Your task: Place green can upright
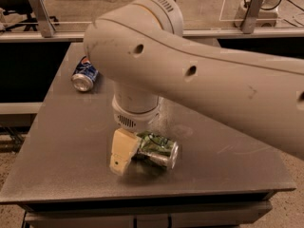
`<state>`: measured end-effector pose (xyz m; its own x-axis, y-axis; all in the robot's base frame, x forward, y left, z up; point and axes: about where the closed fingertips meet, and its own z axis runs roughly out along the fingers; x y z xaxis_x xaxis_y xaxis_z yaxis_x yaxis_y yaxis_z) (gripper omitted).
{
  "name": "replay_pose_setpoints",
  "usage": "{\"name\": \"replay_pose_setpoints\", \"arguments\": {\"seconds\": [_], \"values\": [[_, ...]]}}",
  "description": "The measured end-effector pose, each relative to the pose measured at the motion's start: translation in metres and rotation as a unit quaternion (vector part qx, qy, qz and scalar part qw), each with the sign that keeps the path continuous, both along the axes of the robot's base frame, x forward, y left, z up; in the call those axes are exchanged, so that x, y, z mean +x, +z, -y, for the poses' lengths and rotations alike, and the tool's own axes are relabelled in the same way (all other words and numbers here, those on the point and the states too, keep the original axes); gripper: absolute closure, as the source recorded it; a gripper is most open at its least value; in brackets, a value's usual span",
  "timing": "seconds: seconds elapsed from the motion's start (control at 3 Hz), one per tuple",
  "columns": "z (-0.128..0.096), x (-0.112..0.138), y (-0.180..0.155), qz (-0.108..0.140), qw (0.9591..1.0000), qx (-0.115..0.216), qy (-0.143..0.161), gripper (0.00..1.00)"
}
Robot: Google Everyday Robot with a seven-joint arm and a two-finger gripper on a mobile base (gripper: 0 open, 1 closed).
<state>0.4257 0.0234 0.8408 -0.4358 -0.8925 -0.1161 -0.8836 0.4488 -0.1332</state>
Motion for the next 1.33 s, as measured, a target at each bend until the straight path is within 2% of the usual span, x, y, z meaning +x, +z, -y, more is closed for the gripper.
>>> {"name": "replay_pose_setpoints", "arguments": {"seconds": [0.33,1.0,1.33], "values": [[-0.0007,-0.0002,0.0012,0.002,1.0,0.0,0.0,0.18],[-0.0015,-0.0009,0.0028,0.004,1.0,0.0,0.002,0.64],[-0.0031,0.0041,0.0111,0.003,0.9998,-0.001,0.017,0.88]]}}
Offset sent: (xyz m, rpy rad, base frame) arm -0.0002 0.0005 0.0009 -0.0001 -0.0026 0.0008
